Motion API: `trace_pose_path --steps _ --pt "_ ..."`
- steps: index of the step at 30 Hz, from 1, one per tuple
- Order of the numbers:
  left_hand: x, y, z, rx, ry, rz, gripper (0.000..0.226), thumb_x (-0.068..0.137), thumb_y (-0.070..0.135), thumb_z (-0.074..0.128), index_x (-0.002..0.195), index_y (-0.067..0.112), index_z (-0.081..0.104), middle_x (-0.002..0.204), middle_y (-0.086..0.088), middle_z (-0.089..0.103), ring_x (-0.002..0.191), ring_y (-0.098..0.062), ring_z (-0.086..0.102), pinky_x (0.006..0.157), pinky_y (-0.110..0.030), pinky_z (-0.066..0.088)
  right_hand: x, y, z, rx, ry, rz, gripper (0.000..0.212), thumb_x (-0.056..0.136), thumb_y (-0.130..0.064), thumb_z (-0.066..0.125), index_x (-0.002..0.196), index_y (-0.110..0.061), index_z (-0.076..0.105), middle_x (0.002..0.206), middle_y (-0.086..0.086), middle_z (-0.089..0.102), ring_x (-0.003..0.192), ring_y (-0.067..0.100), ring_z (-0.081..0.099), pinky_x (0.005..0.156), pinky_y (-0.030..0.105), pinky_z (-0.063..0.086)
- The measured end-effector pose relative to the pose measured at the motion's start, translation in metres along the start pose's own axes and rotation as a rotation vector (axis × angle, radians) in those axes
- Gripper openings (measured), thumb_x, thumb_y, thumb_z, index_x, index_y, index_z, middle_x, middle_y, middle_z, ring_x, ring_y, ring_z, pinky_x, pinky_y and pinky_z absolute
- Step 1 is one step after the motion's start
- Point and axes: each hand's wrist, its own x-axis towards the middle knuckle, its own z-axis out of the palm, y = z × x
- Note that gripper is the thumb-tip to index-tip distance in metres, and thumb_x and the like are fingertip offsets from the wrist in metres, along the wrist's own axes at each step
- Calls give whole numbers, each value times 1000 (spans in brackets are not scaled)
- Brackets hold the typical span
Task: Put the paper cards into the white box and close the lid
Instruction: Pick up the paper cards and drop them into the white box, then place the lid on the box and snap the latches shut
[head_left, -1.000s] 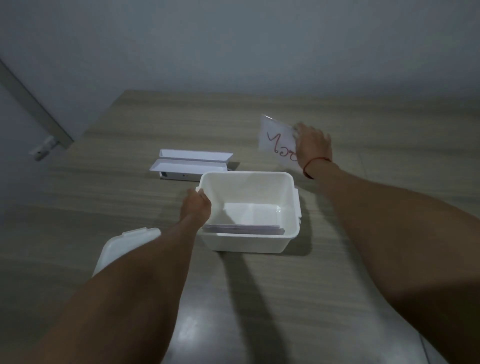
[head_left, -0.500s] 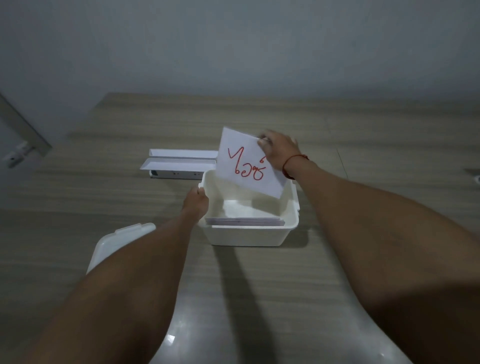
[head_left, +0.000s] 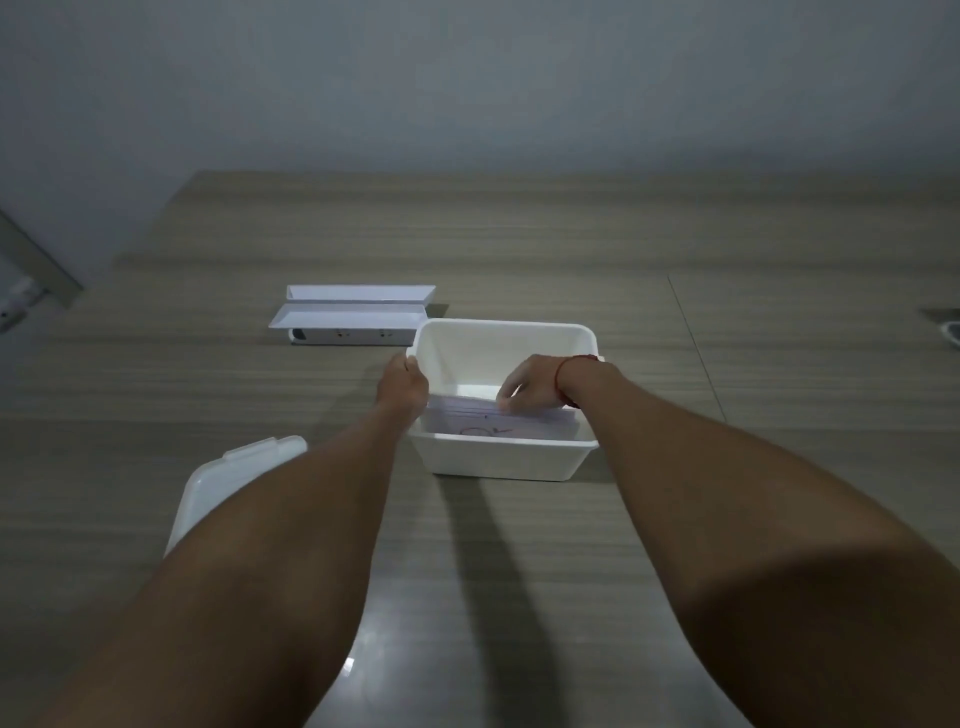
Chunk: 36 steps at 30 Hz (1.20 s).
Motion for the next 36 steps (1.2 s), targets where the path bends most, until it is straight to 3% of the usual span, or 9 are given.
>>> trace_pose_path --steps 3,5,7,10,16,20,26,29,36 --pt "0 0 -3 21 -22 -23 46 102 22 26 121 -8 55 125 -25 58 115 -39 55 96 -38 42 -5 -4 -4 74 -98 83 40 72 -50 67 106 -30 72 120 -7 67 110 18 65 98 36 53" --pt "-1 2 -7 58 -46 -61 50 102 25 27 123 -10 55 129 -28 56 120 -40 53 102 -41 41 -12 -10 -8 114 -145 96 47 83 -49 60 121 -21 65 122 -4 67 110 17 64 98 33 51" --pt "-3 7 -15 132 -63 -96 53 102 27 26 127 -11 54 134 -29 53 125 -40 51 106 -42 39 -18 -20 -19 53 -39 99 52 92 -50 48 129 -15 59 128 2 61 113 23 60 98 34 46" --pt "-5 19 -37 204 -28 -87 58 102 33 28 129 -12 52 136 -29 52 127 -40 50 103 -39 40 -22 -39 -40 -19 156 71 60 95 -51 39 140 -12 47 149 8 43 134 29 44 112 41 34" --pt "-1 19 -108 224 73 -50 61 102 37 23 133 -9 50 138 -28 51 127 -41 50 103 -40 41 -25 -98 -61 39 283 -34 60 96 -45 43 145 -10 38 153 12 37 139 30 39 114 40 32" --pt "-3 -15 -161 245 162 -159 59 99 38 32 131 -7 53 137 -26 53 126 -40 51 102 -37 42 -17 -154 -48 3 265 -148 61 98 -44 42 147 -9 34 154 12 34 140 30 36 115 40 31" --pt "-26 -101 -231 261 242 -358 59 98 36 36 129 -11 53 139 -28 51 130 -38 49 105 -35 40 1 -242 11 -23 175 -270 51 99 -40 40 139 -8 45 146 13 45 131 31 45 107 37 37" --pt "-37 -141 -246 266 236 -413 61 98 39 36 127 -11 55 136 -27 54 126 -38 53 100 -35 43 8 -267 51 9 111 -243 53 100 -37 41 144 -8 39 150 13 40 137 31 40 110 36 34" --pt "-57 -212 -242 192 93 -498 54 95 35 43 126 -6 57 132 -23 59 122 -36 56 98 -35 45 18 -277 141 35 66 -23 55 97 -34 48 139 0 42 143 17 48 131 33 48 103 35 42"
